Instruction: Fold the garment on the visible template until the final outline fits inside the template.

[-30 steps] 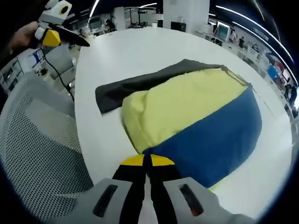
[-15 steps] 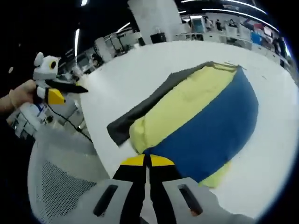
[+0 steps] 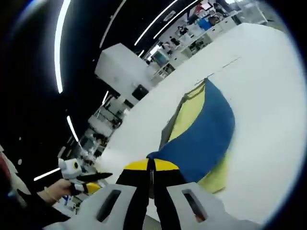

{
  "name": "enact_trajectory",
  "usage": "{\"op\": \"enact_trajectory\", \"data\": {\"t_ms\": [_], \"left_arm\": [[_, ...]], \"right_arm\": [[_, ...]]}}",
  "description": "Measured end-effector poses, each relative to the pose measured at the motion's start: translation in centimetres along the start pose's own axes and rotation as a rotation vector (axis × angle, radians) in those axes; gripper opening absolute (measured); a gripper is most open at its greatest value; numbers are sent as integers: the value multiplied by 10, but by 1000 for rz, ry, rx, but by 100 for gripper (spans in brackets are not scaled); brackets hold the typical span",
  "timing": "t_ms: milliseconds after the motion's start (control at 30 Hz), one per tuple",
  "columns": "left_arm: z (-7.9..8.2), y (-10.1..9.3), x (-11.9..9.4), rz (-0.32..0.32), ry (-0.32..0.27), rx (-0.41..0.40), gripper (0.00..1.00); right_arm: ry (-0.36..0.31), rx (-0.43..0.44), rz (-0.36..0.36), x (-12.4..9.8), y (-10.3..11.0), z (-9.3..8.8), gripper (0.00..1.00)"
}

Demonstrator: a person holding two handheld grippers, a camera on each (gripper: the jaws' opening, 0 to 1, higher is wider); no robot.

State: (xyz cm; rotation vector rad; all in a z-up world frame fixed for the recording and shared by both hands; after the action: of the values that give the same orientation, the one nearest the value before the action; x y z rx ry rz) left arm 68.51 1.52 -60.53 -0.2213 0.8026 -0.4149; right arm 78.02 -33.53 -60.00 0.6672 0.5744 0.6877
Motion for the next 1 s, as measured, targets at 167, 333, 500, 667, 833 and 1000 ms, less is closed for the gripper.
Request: {"op": "enact_trajectory", "data": {"t_ms": [167, 333, 500, 667, 833, 1000], "left_arm": [[1, -2, -1, -4, 2, 12, 84], [4, -4, -1, -7, 4, 27, 84], [6, -10, 0, -15, 3, 39, 83], [5, -13, -1, -15, 7, 43, 83], [2, -16, -4, -5, 10, 41, 83], [-1, -17, -6, 8, 12, 35, 83]], "right_arm": [[-172, 36, -75, -31, -30, 50, 2], [-239, -29, -154, -60, -53, 90, 2], [-300, -38, -204, -81, -66, 117, 2], [-318, -70, -252, -92, -72, 134, 2], [-336, -89, -296, -102, -77, 149, 2], [-337, -102, -344, -112, -89, 163, 2]]}}
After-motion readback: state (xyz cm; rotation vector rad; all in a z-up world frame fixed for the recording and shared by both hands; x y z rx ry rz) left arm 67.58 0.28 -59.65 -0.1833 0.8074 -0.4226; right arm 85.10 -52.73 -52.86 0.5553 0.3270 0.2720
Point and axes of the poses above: the point that each gripper's makers call its tool centre point, and the gripper's own axes: x roughly forward along the fingers, y roughly to its left, z roughly out of its top, the point moved 8 cm from there along -x, roughly backward along the fingers, and after that the axes turned 2 degrees about -x, right-handed, at the moved point
